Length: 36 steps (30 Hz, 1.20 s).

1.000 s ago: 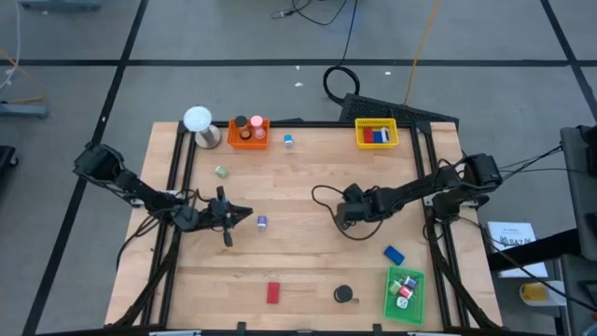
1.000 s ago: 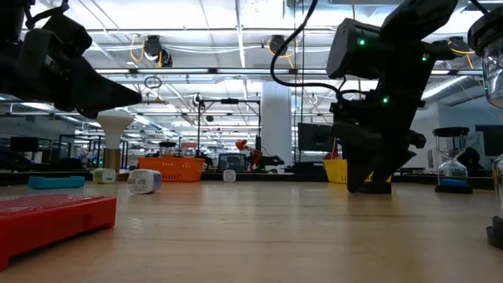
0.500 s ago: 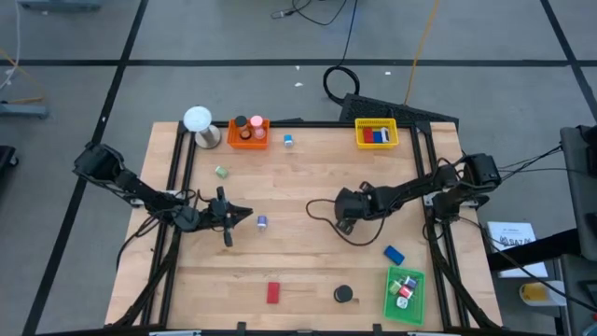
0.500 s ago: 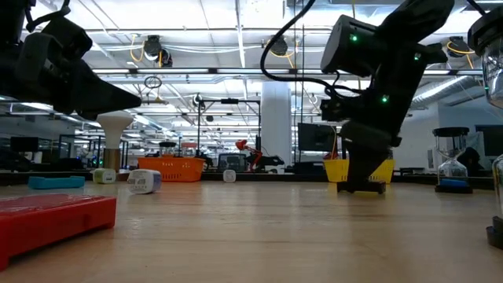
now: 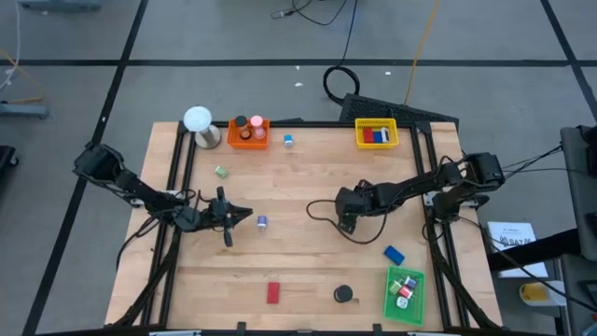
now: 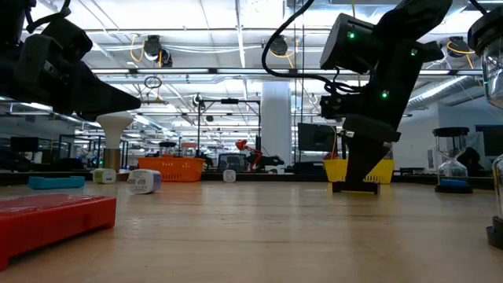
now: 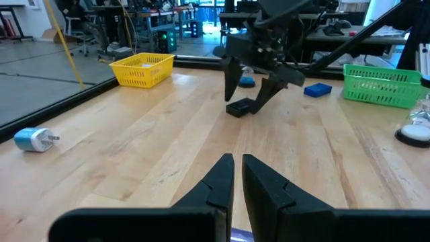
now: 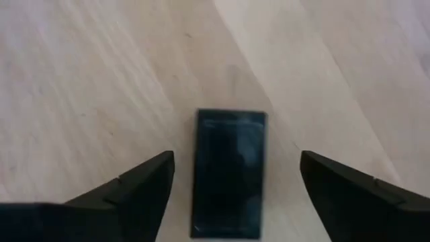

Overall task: Pick & Place Office items
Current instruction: Put the black timer into the yellow basket

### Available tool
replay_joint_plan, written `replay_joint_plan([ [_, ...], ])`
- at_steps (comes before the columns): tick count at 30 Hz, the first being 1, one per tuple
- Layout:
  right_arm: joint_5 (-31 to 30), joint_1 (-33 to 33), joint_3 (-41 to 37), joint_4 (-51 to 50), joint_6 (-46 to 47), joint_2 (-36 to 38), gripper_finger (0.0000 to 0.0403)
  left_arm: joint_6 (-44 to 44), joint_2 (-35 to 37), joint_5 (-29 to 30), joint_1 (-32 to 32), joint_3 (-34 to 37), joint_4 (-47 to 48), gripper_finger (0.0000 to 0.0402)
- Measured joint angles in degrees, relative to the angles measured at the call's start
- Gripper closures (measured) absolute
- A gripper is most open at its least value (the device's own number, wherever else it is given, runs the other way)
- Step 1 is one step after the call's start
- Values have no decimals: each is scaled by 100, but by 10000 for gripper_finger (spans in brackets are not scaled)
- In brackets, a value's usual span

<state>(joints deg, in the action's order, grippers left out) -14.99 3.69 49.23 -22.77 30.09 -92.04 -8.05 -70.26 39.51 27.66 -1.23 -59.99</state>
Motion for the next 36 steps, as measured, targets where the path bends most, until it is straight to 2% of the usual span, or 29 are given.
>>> replay_joint_plan([
  [3,296,-106,0,-69,231,43,81,0,0,0,0,0,0,369],
  [5,333,-117,0,-85,239,41,92,0,0,0,0,0,0,369],
  [19,477,-106,9,109,369,-128,250,-275,0,-50,-203,0,26,369],
  [24,475,-108,9,129,352,-128,253,-264,0,-48,-367,0,58,369],
  [30,489,-182,4,147,185,-132,224,-81,0,-50,-566,0,189,369],
  [36,520,-348,4,154,175,-132,235,192,0,-50,-601,0,201,369],
])
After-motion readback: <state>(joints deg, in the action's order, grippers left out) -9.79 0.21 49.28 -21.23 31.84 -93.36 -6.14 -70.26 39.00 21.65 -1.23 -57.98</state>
